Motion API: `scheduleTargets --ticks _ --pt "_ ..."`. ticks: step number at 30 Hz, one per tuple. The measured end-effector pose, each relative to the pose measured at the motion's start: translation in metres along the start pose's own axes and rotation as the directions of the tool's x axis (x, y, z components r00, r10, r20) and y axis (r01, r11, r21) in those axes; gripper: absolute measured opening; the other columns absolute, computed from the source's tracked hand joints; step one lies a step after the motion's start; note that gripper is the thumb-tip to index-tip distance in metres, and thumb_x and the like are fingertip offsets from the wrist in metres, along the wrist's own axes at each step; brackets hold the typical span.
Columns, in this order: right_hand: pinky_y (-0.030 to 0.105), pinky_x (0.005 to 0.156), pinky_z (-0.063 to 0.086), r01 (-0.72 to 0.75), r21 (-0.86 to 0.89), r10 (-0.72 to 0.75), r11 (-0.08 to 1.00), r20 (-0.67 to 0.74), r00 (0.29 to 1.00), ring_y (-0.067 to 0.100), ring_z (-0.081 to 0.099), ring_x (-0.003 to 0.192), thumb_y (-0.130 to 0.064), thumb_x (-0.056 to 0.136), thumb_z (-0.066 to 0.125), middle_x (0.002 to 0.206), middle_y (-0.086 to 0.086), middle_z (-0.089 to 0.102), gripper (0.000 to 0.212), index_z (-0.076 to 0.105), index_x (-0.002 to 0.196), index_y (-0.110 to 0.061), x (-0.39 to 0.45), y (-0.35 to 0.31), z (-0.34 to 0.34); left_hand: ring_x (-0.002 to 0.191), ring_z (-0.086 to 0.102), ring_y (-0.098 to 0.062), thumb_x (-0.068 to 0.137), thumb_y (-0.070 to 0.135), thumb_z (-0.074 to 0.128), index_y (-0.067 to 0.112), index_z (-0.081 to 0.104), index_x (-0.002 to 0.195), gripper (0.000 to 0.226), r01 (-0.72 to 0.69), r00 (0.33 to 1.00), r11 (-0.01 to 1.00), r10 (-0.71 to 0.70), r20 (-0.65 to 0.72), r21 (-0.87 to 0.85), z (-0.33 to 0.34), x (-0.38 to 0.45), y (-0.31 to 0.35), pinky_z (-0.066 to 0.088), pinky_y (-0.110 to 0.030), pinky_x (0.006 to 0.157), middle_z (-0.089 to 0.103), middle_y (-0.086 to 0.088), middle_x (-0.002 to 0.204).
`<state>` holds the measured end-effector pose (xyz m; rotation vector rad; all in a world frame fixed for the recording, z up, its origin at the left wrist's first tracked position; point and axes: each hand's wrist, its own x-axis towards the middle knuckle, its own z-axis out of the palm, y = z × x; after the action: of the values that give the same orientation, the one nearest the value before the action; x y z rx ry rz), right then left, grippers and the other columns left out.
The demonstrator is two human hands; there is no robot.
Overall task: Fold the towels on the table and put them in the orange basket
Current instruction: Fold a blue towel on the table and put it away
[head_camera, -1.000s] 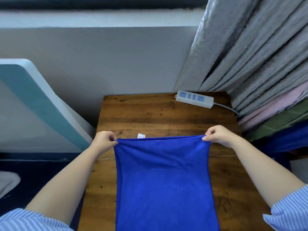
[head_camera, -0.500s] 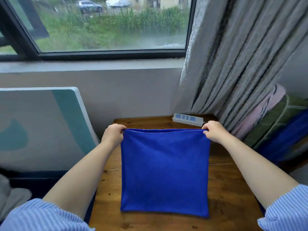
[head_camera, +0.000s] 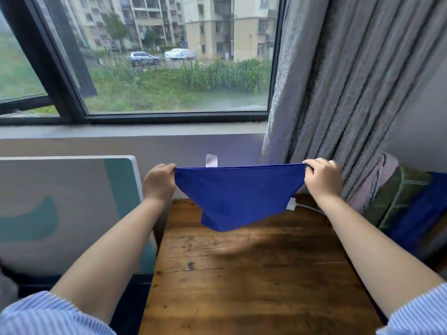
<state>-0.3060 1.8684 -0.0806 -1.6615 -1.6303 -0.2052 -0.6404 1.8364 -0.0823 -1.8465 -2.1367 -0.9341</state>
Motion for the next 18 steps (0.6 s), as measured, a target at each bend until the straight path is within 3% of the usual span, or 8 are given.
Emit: scheduleTargets --ticks 6,11,18 --pt "0.04 0.075 0.044 -0.033 0.013 0.031 0.999 0.138 0.99 0.042 0.057 0.096 0.001 0.087 0.045 0.104 0.028 0.062 0.028 0.067 0.103 0.003 0.01 -0.01 0.004 0.091 0.058 -0.04 0.089 0.001 0.043 -0.003 0.068 0.094 0.025 0.106 0.992 0.987 -0.096 0.087 -0.122 0.008 0.001 -0.006 0.042 -0.039 0.077 0.067 -0.025 0.094" --pt "0.039 0.082 0.045 -0.1 -0.016 0.1 0.995 0.266 0.959 0.04 0.056 0.101 0.0 0.088 0.043 0.109 0.028 0.061 0.029 0.066 0.106 0.001 0.014 -0.008 0.03 0.095 0.06 -0.037 0.088 0.0 0.041 -0.002 0.068 0.096 0.028 0.201 0.969 0.969 -0.177 0.17 -0.141 0.025 0.008 -0.012 0.047 -0.039 0.084 0.068 -0.023 0.098" --pt "0.029 0.082 0.033 -0.076 0.106 0.039 0.991 0.312 0.949 0.038 0.055 0.102 0.005 0.087 0.044 0.11 0.029 0.058 0.026 0.064 0.103 0.008 0.014 -0.008 0.07 0.107 0.052 -0.036 0.09 -0.001 0.038 -0.005 0.061 0.107 0.029 0.327 0.933 0.935 -0.297 0.203 -0.136 0.048 0.022 -0.026 0.039 -0.036 0.089 0.059 -0.024 0.114"
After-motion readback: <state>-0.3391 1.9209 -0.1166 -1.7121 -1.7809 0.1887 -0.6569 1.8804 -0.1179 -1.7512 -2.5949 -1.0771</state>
